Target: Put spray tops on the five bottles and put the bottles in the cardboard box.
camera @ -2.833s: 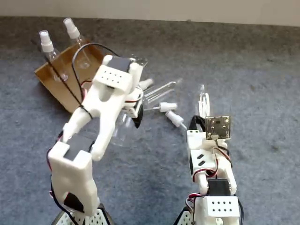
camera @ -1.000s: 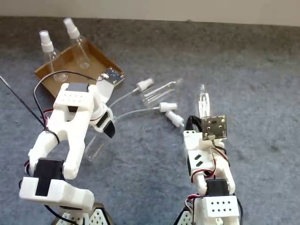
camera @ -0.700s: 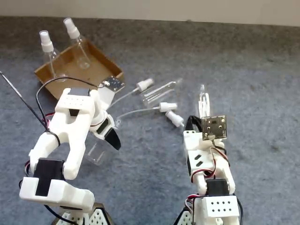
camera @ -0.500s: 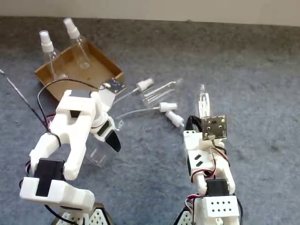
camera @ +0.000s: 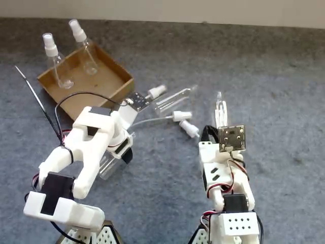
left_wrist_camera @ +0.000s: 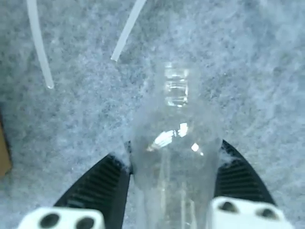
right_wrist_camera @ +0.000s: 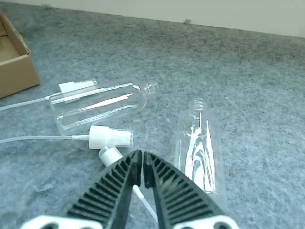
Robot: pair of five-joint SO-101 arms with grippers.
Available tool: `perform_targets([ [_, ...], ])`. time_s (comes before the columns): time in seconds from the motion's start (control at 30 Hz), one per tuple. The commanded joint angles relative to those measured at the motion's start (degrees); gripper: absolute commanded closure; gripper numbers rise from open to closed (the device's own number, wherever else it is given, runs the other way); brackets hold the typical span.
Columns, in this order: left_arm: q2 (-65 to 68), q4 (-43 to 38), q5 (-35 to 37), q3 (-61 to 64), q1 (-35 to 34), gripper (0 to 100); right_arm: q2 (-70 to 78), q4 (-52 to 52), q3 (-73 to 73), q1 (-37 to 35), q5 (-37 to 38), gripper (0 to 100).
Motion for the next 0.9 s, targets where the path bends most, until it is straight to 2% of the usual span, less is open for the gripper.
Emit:
perform_targets([
  [0.0, -2.9, -1.1, -0.4, -0.2, 0.5, 87, -0.7, -1.7, 7.3, -0.4, -0.1, 99.4],
  [0.2, -6.6, -0.7, -0.3, -2.0, 0.6, 87, -0.7, -1.7, 7.3, -0.4, -0.1, 99.4],
  [0.5, -26.2, -0.6, -0.1, -1.5, 0.6, 87, -0.7, -1.7, 7.0, -0.4, -0.5, 99.4],
  [0.63, -33.6, -0.9, 0.2, 2.4, 1.8, 87, -0.7, -1.6, 6.8, -0.4, -0.6, 99.0],
  [0.77, -40.8, -1.1, 10.5, 7.2, 2.9, 87, -0.5, -1.0, 5.6, -0.1, -0.5, 98.8],
  [0.87, -45.1, -1.1, 15.6, 9.2, 4.2, 87, -0.2, 8.2, -0.7, -0.4, -0.3, 98.8],
])
